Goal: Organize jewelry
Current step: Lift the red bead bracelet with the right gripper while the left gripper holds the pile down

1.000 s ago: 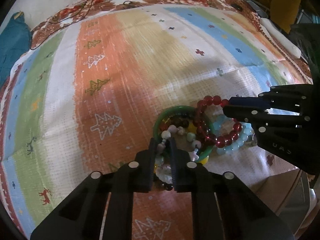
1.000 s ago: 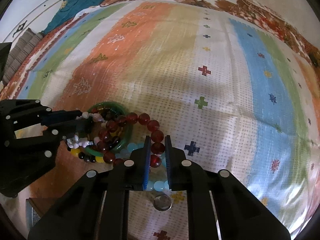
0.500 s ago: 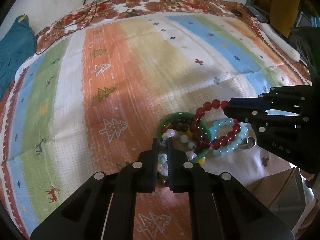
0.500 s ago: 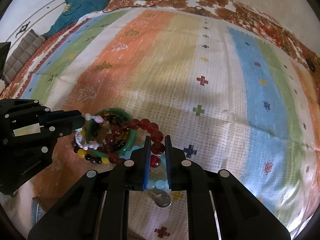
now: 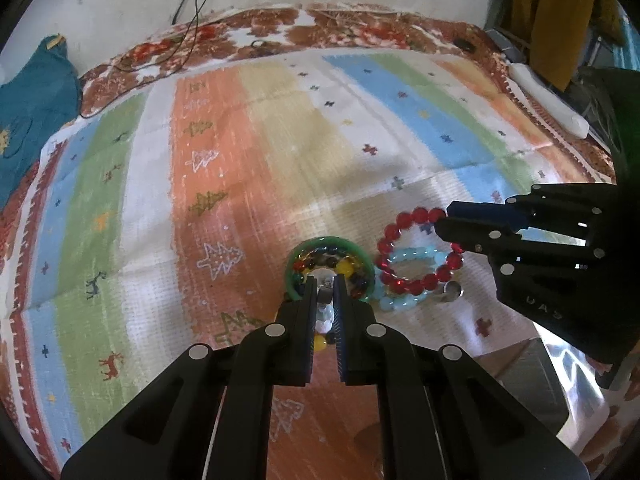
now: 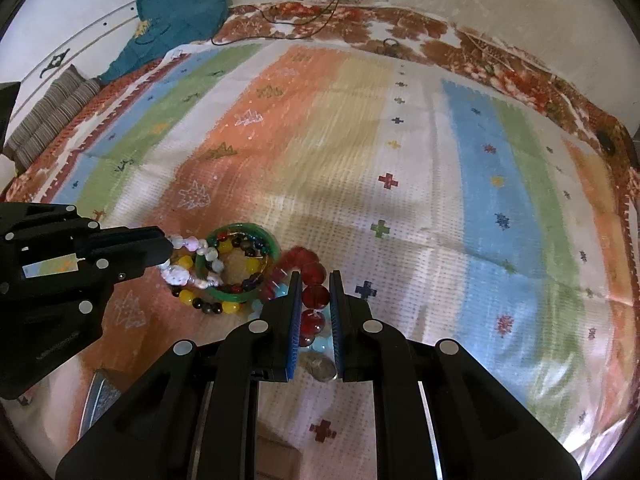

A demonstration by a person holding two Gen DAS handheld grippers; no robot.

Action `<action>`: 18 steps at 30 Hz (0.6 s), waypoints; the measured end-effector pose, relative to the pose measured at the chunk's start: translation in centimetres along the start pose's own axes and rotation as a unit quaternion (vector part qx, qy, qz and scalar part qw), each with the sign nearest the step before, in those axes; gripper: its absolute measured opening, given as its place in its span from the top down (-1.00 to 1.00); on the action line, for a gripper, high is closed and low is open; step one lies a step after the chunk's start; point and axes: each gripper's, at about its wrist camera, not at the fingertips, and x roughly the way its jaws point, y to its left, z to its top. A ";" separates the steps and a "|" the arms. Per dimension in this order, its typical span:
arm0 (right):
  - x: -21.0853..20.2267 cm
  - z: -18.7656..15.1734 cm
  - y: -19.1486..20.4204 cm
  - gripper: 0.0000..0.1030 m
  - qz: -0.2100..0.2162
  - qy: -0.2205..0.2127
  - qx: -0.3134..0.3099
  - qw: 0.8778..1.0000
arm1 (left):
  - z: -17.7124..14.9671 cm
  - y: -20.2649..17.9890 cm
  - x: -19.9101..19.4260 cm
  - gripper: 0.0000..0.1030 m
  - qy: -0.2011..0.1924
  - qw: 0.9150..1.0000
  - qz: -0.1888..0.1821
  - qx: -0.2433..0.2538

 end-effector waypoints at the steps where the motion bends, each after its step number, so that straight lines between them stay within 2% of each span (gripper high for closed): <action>1: -0.2 -0.1 0.1 0.72 -0.001 -0.001 0.000 1.000 | 0.0 -0.1 -0.3 0.85 -0.002 1.000 0.001 0.000; 9: -2.2 -0.5 0.5 0.72 -0.001 -0.014 0.009 1.000 | -0.1 -0.7 -2.0 0.85 -0.007 1.000 0.021 -0.013; 13: -3.2 -0.6 0.4 0.72 -0.002 -0.024 0.018 1.000 | -0.1 -0.9 -2.8 0.85 -0.014 1.000 0.019 -0.019; 18: -4.9 -0.5 0.0 0.72 0.021 -0.044 0.038 0.998 | -0.2 -1.4 -4.4 0.85 -0.037 0.999 0.007 -0.019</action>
